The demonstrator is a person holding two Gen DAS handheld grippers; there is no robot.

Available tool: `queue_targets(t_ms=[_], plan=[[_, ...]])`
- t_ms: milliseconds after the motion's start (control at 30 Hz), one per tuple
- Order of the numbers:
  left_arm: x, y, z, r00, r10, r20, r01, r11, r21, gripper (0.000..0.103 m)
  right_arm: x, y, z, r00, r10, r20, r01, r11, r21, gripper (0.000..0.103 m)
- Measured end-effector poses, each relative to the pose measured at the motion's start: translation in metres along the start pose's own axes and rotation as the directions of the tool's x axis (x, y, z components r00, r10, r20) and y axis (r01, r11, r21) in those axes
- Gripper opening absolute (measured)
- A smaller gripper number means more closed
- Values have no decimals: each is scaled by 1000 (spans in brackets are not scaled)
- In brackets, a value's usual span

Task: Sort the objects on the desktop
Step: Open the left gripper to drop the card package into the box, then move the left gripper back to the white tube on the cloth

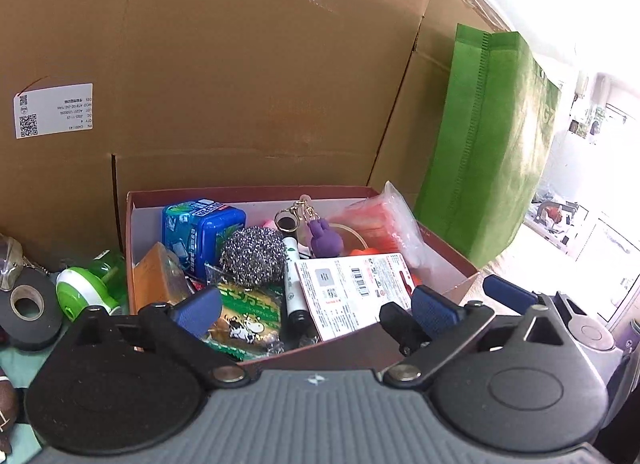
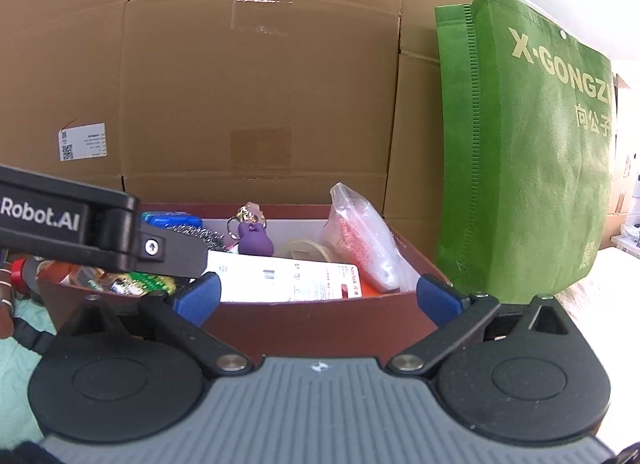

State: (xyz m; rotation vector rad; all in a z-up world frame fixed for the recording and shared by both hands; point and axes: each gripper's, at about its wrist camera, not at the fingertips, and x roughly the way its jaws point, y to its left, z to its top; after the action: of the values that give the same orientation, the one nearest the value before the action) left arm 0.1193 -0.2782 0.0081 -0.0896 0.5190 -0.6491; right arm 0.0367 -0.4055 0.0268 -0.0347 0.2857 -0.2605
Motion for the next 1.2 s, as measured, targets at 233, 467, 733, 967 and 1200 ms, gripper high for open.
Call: queue_targets(t_ms=[233,467,733,967,1200], plan=[[-10,-2,-7,1000,2,-5,-2,1000,-2,103,-14,9,-2,1000,-1,-18,1,1000,-4,101],[-24,-6,-15,1000,2,-5,-2,1000,16,103,-25,19,-4,998,13,-57,-14,1000,-22,101],[-45,-9,-23,1000,-9,-7,9,1000,10,103,-50,37,2,998,43,-52,-45,998,-41,101],[-64,-6,-34,1000,7,-13,-7,1000,10,103,-66,52,3,997,72,-35,-73,996,-50,101],[-94,12,-56,999,34,-2,-34,999,-4,103,-79,78,-5,984,175,-34,-177,981,-78,101]])
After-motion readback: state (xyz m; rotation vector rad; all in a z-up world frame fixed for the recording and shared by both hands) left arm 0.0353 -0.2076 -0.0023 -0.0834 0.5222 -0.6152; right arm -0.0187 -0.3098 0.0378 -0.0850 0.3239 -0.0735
